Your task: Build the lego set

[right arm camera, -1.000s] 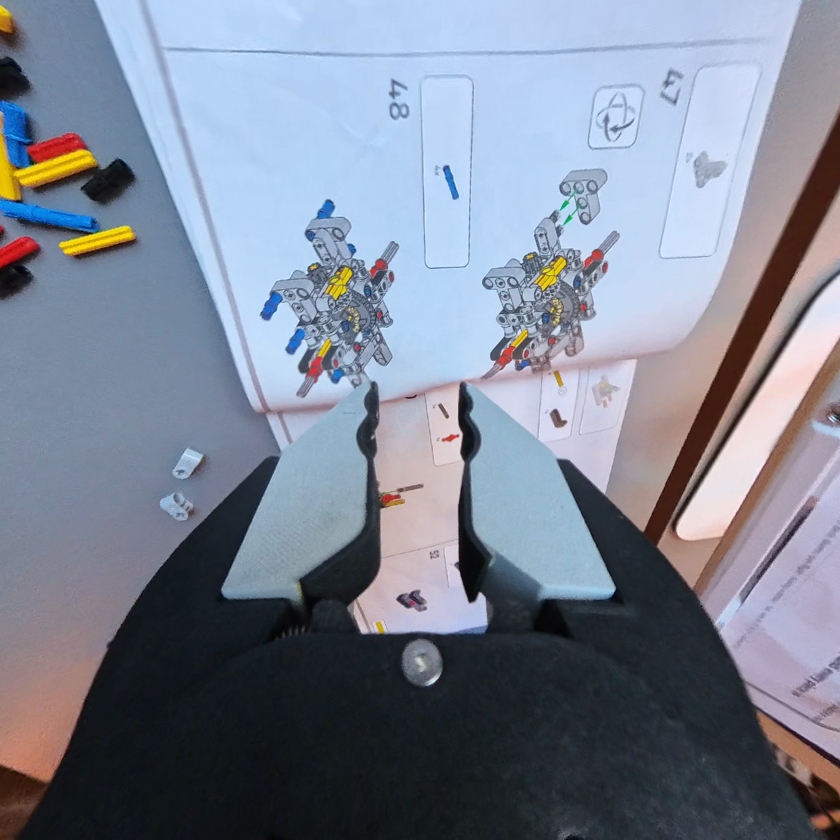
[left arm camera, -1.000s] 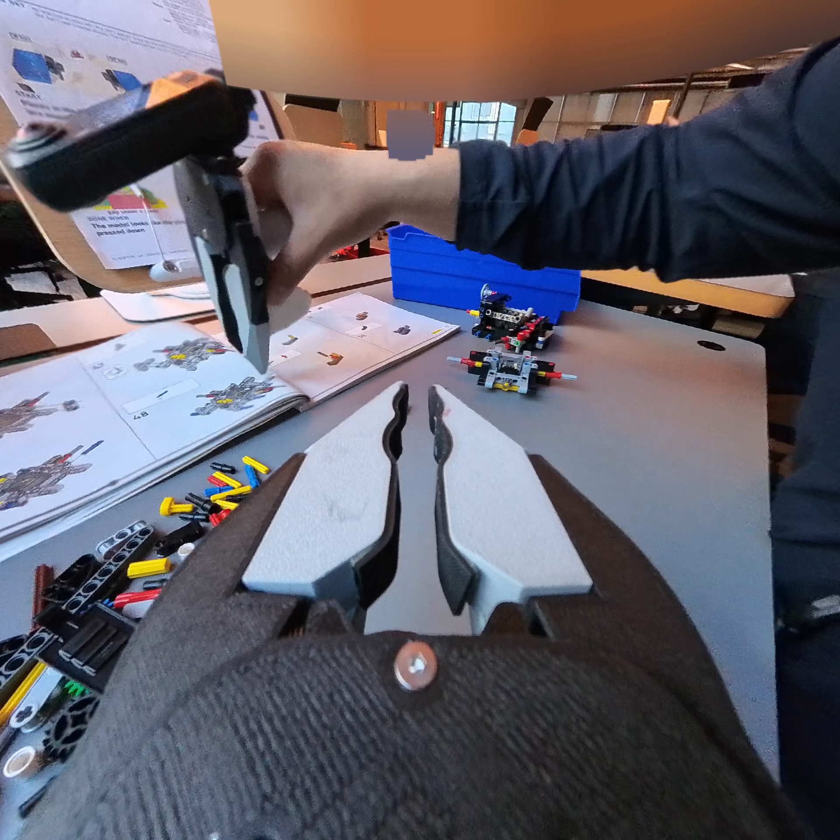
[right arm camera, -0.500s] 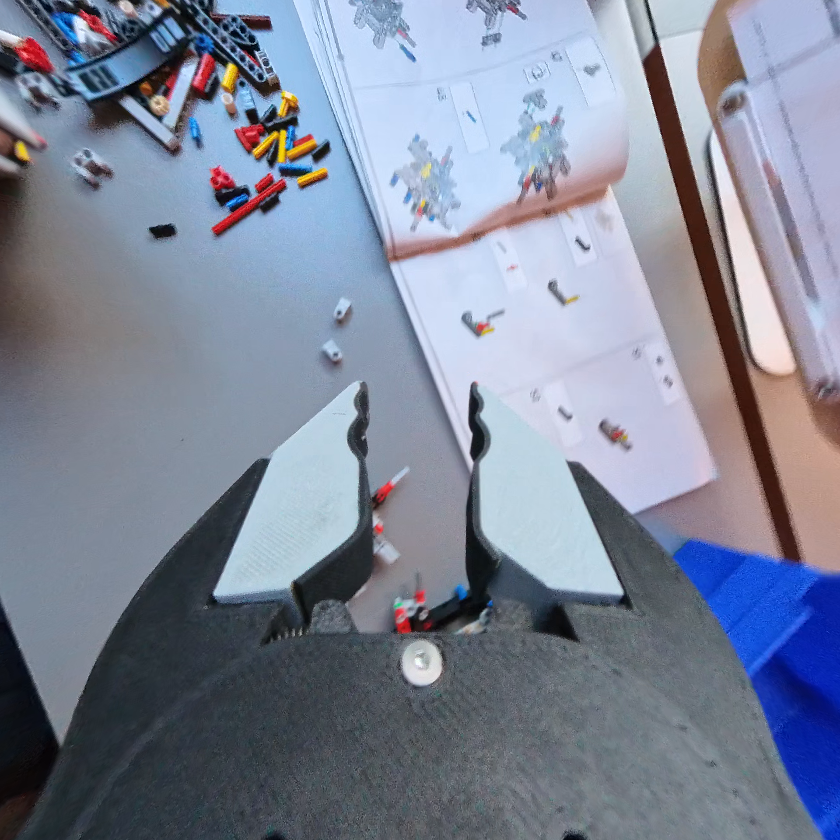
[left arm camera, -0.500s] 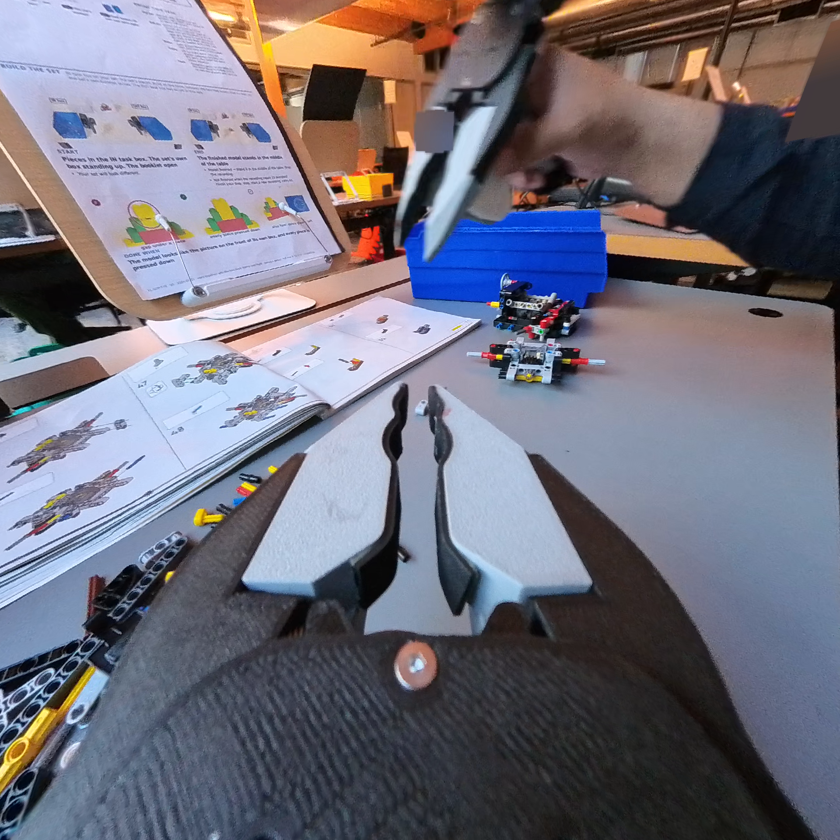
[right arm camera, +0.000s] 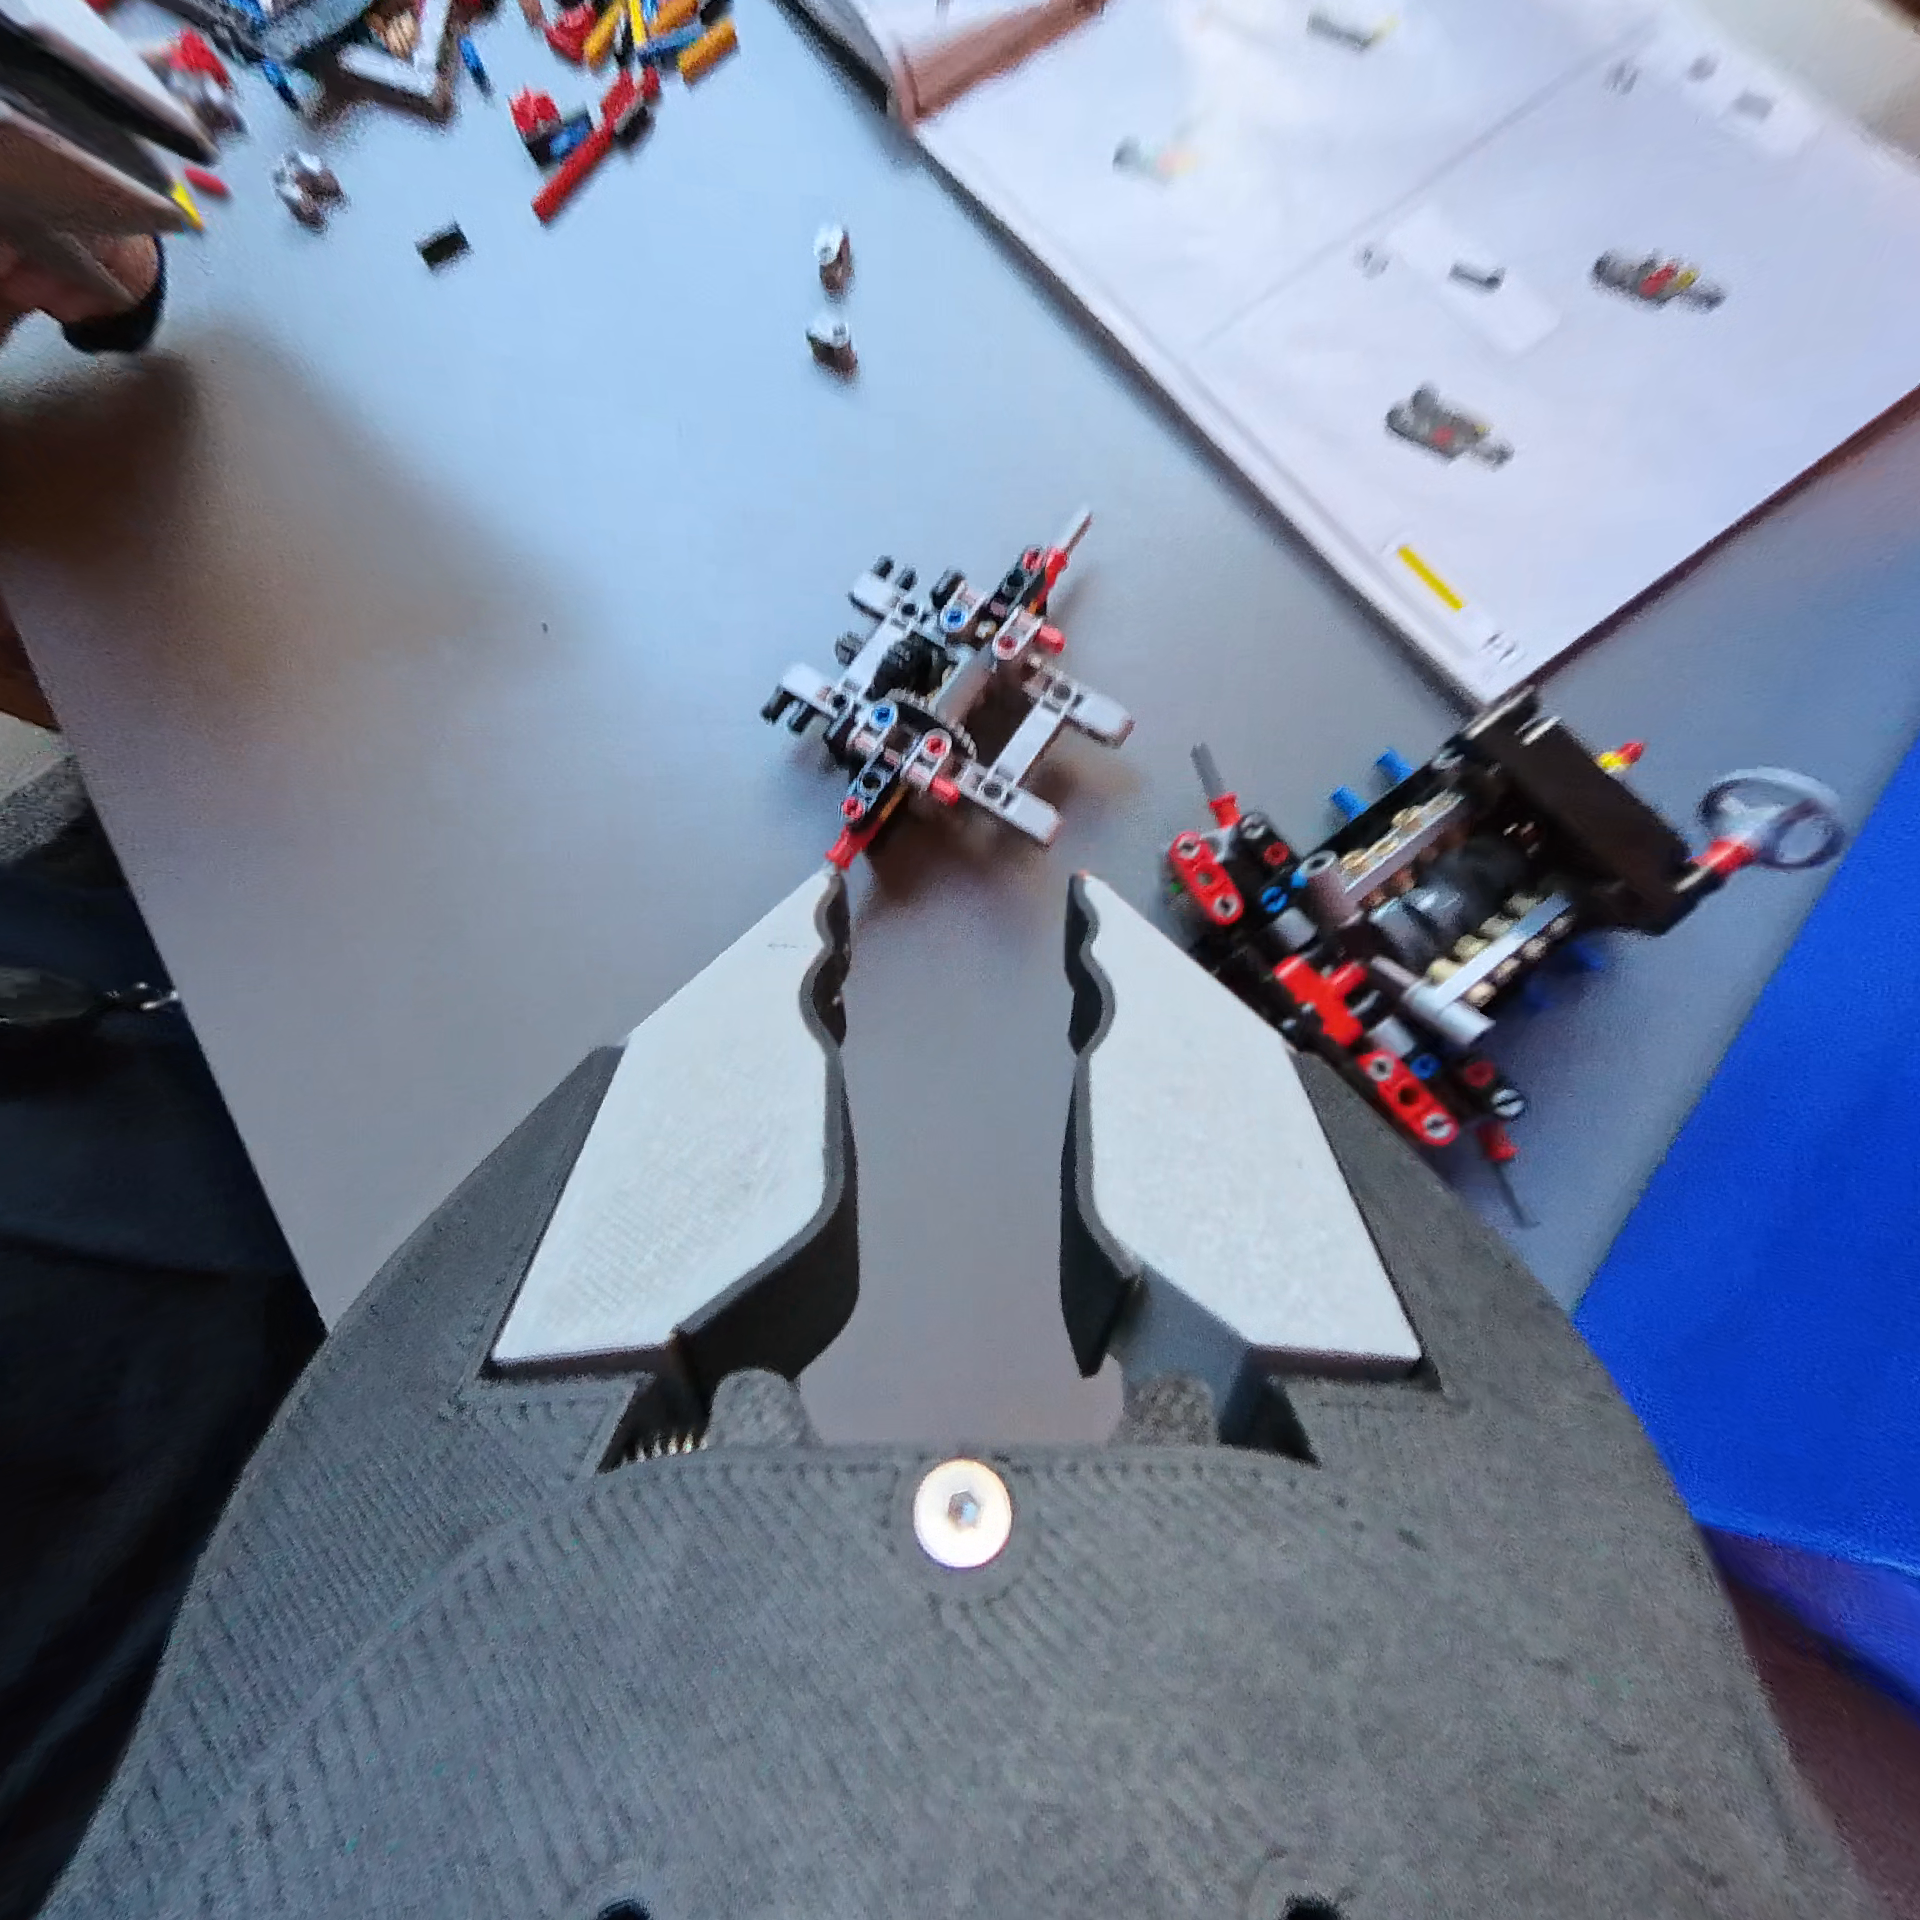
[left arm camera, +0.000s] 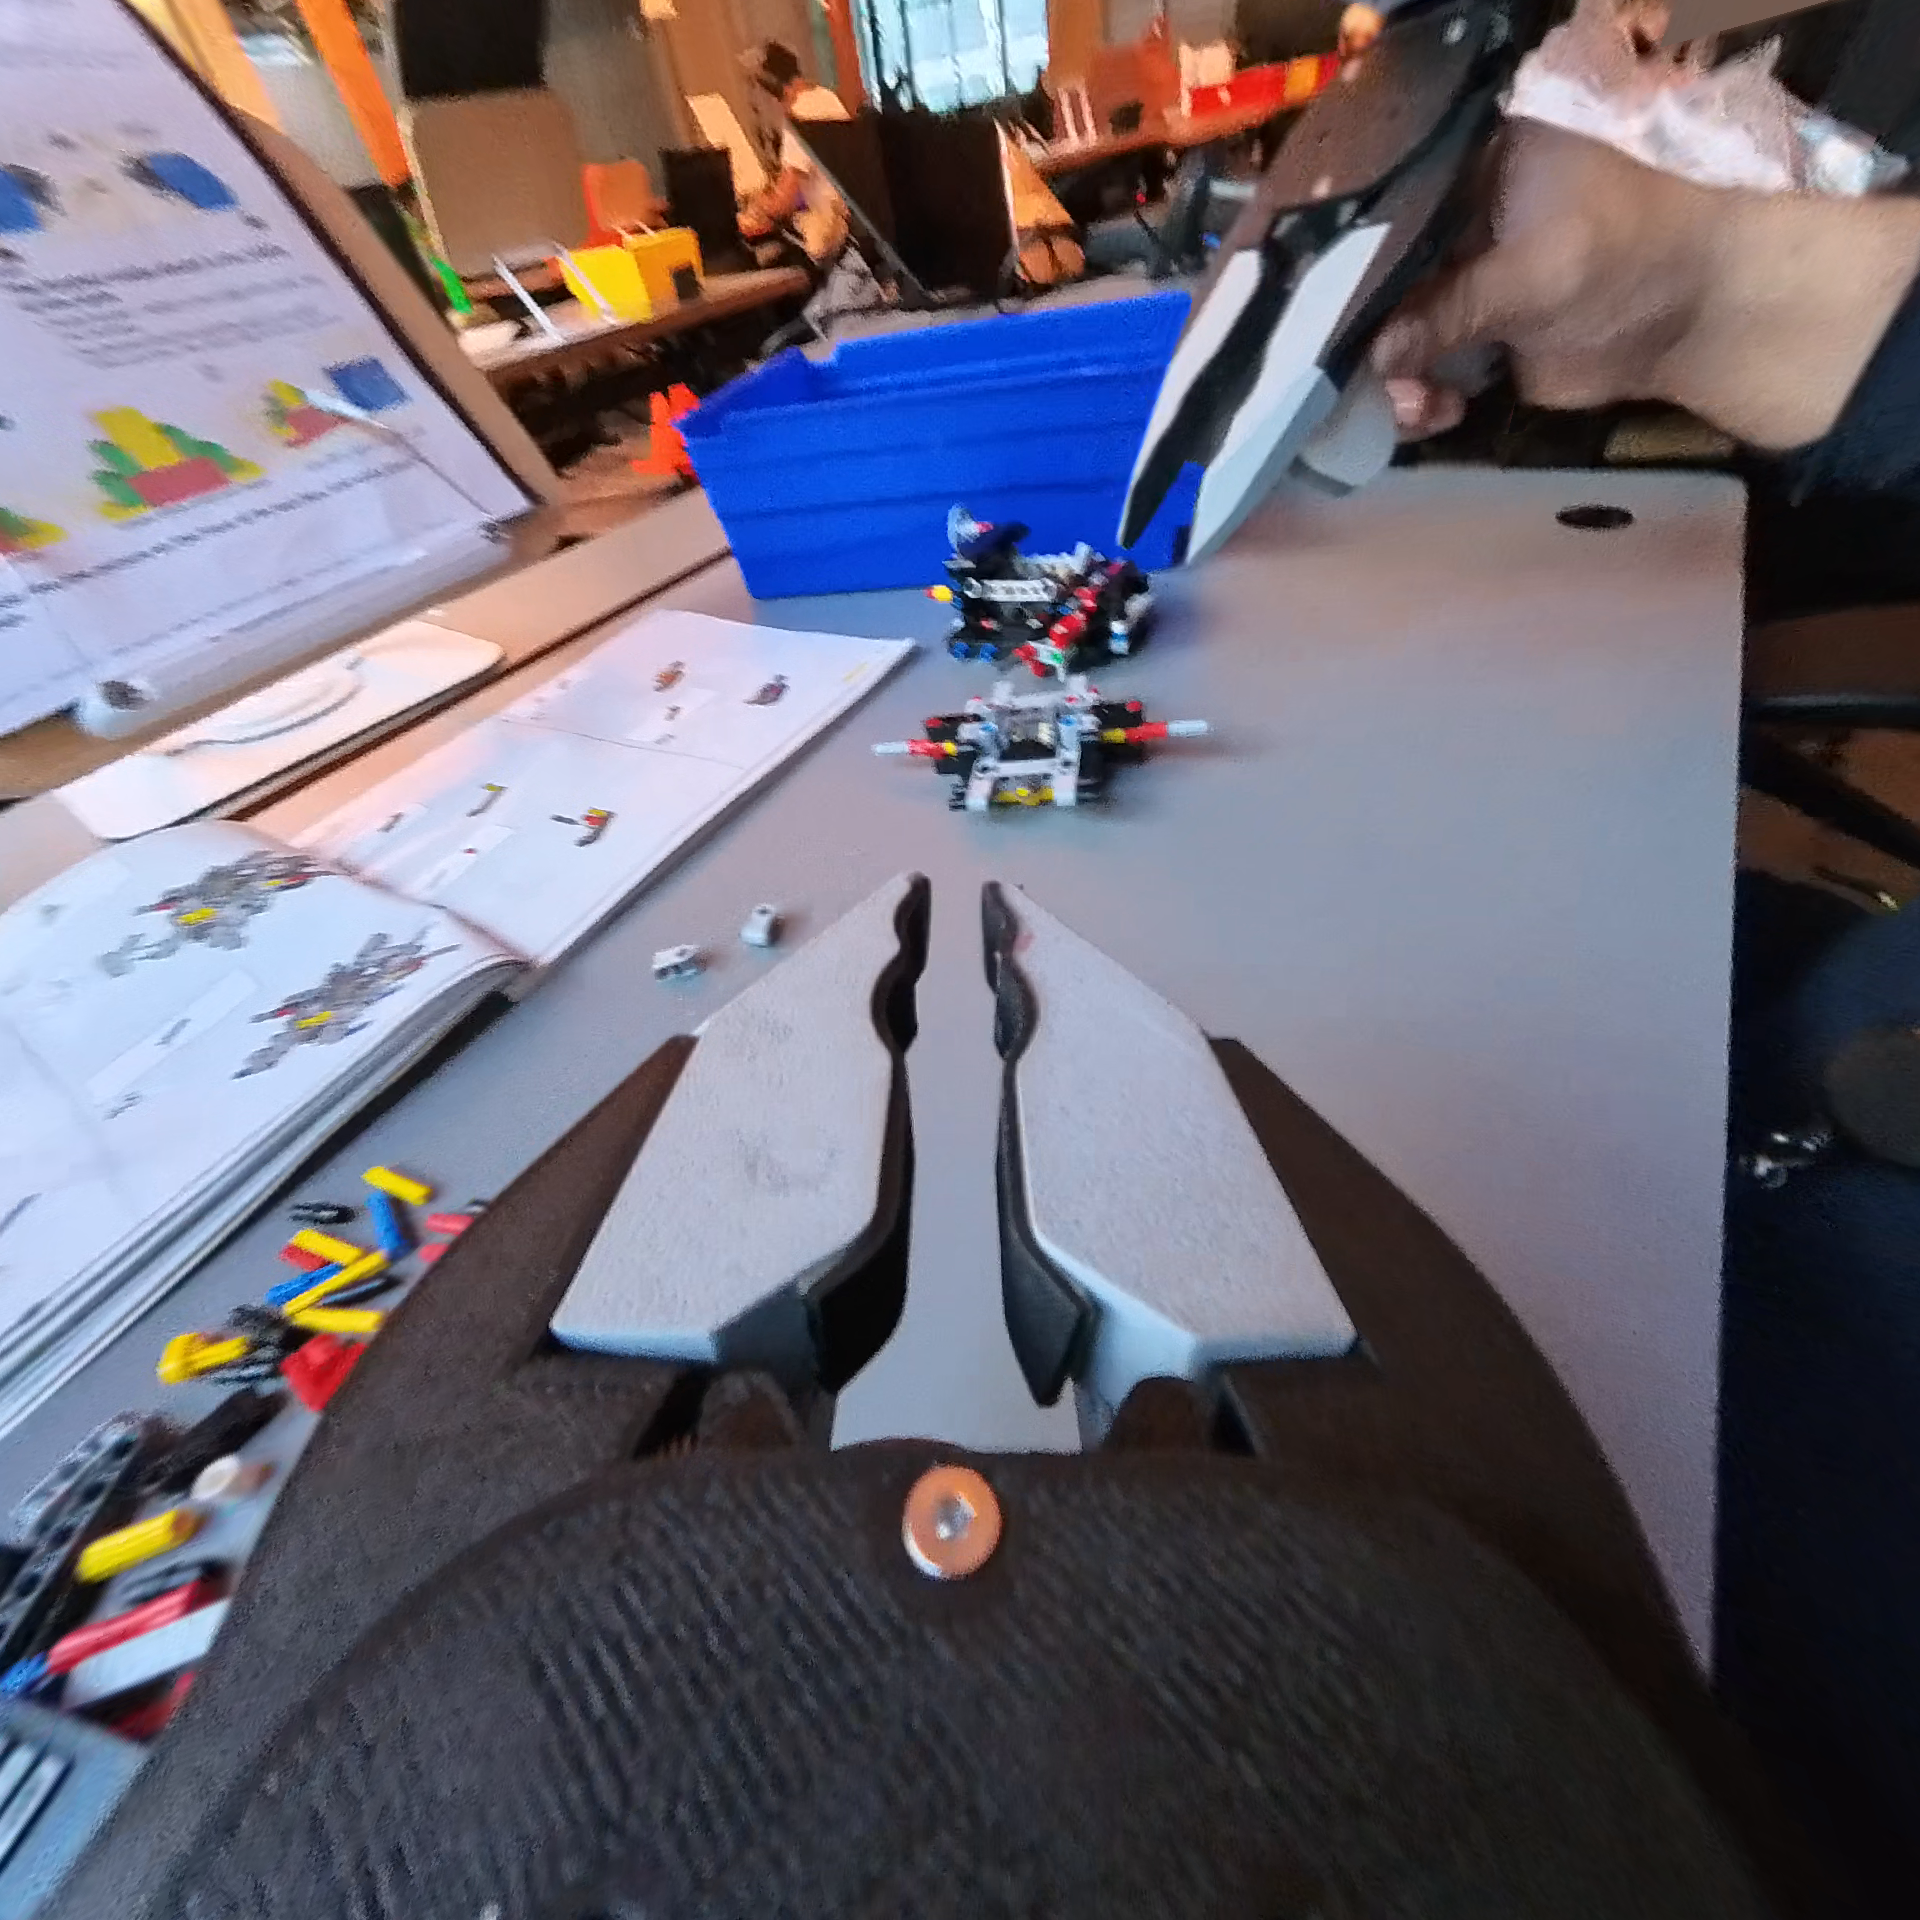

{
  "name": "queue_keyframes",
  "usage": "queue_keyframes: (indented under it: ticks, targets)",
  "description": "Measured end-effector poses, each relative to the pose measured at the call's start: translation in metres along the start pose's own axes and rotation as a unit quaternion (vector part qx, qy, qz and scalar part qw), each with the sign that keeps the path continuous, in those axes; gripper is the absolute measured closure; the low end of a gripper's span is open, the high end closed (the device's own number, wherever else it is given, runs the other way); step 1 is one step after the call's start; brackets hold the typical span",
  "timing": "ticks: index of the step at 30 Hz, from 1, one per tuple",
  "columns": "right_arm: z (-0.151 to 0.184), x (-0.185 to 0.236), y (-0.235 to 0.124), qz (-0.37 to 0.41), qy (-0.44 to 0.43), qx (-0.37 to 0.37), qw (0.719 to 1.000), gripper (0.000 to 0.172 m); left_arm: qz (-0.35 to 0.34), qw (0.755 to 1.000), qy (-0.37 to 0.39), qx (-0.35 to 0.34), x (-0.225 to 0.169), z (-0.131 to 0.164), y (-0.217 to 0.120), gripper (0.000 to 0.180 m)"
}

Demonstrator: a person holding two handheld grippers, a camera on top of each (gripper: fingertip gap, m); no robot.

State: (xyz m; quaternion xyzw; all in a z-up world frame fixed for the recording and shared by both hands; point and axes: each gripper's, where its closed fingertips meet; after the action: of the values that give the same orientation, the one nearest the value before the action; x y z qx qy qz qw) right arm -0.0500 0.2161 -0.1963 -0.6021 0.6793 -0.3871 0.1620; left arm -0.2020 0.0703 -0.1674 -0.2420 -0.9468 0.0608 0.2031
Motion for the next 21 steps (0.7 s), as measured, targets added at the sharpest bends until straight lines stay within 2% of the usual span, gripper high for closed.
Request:
queue_keyframes:
  ticks: [5,12,16,21]
  targets:
    - [0.027,0.009,0.017,-0.028,0.016,0.018,0.999,0.131,0.039,0.998,0.026,0.046,-0.030,0.008,0.025,0.173]
    - [0.038,0.025,0.035,-0.070,0.022,0.037,0.997,0.131,0.055,0.995,0.052,0.069,-0.048,0.006,0.047,0.174]
    - [0.032,0.068,0.053,-0.167,0.025,0.036,0.985,0.132,0.049,0.994,0.069,0.075,-0.049,0.008,0.051,0.175]
    - [0.009,0.113,0.066,-0.236,-0.009,0.020,0.971,0.130,0.021,0.996,0.080,0.036,-0.042,-0.003,0.045,0.178]
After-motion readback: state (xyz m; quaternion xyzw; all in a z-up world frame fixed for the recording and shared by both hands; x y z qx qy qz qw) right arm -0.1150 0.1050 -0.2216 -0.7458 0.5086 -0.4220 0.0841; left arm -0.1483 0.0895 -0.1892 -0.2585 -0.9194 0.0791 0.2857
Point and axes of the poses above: each gripper's, where its closed fingertips meet, y out along the fingers, z out of its underside, x = y × z across the jaws, and after that the axes turned 13 degrees about y, right-handed
